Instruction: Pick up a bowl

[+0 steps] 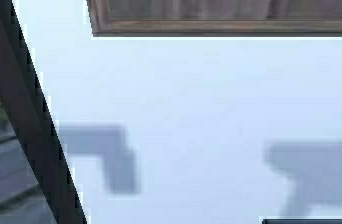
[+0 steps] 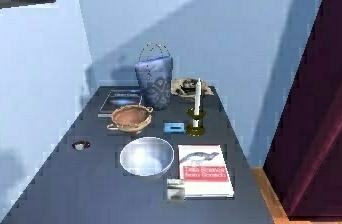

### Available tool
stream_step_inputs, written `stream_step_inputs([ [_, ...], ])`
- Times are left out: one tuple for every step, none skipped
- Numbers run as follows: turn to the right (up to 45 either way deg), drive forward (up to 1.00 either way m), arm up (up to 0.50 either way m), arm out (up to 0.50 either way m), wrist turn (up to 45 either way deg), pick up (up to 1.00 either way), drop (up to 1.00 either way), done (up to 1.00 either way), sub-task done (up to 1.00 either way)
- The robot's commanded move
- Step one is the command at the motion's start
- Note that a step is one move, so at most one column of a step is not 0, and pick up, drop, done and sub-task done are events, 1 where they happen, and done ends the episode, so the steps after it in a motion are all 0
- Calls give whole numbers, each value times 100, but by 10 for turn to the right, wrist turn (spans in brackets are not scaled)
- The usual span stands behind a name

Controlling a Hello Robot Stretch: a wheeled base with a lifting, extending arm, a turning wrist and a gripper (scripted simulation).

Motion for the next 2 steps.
stream_step_inputs([
  [0, 0, 50, 0, 0, 0, 0, 0, 0],
  [0, 0, 38, 0, 0, 0, 0, 0, 0],
])
